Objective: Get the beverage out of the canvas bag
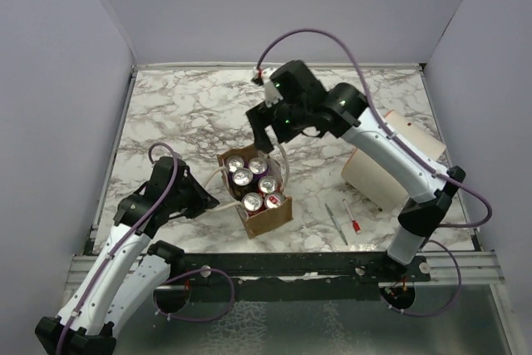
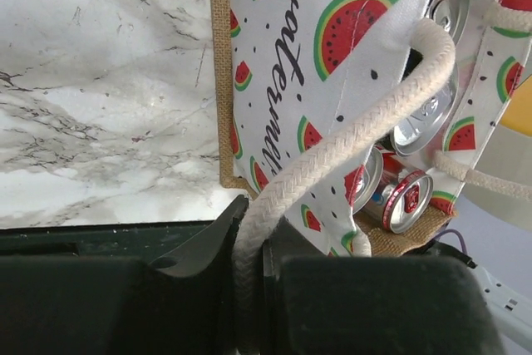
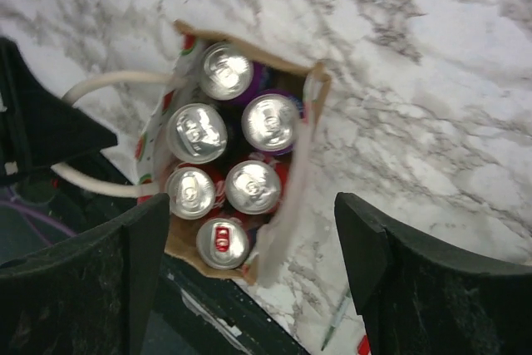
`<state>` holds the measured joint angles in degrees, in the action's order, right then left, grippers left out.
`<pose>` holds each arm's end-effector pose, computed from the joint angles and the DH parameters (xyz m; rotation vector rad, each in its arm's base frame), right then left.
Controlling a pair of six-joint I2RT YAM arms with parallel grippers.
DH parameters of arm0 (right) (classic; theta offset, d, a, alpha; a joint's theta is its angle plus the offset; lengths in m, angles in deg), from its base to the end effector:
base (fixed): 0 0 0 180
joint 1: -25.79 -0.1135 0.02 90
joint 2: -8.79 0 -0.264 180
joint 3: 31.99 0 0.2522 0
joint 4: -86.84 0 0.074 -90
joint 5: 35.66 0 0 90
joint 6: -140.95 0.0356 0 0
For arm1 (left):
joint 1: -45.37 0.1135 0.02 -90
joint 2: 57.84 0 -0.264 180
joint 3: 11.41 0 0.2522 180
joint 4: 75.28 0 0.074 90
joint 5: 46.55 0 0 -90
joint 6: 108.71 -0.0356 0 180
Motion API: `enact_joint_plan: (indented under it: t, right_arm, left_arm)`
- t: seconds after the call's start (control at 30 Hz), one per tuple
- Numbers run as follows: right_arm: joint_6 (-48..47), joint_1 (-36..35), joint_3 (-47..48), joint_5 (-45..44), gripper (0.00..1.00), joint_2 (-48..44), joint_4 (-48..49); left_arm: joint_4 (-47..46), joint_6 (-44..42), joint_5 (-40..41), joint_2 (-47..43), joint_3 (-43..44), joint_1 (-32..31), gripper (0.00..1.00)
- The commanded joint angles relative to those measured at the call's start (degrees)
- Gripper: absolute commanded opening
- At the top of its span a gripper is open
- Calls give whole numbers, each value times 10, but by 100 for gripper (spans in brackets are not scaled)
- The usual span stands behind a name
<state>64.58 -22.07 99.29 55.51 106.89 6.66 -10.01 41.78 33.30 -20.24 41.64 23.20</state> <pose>0.2296 0.2548 0.4327 -0.7326 2.3455 0.5164 0.1127 -0.0527 0.2585 -0.7772 2.4952 -0.8051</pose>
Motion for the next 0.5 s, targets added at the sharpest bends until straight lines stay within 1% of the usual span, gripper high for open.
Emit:
enact_joint_plan:
  t: [0.0, 0.1, 0.27, 0.37, 0.47]
  right_arm:
    - [-14, -88, 7, 18, 81, 53, -10]
    - [-29, -112, 7, 13, 80, 77, -1]
    - [-11, -117, -27, 37, 73, 110, 40]
    - [4, -118, -33, 20, 67, 135, 48]
    - [5, -120, -32, 20, 70, 157, 55]
  left_arm:
    - [5, 1, 19, -12, 8, -2, 10]
    - [7, 11, 33, -14, 12, -2, 8]
    - [3, 18, 48, -14, 15, -1, 7]
    - [9, 24, 55, -20, 13, -2, 6]
    - [12, 33, 57, -34, 8, -2, 6]
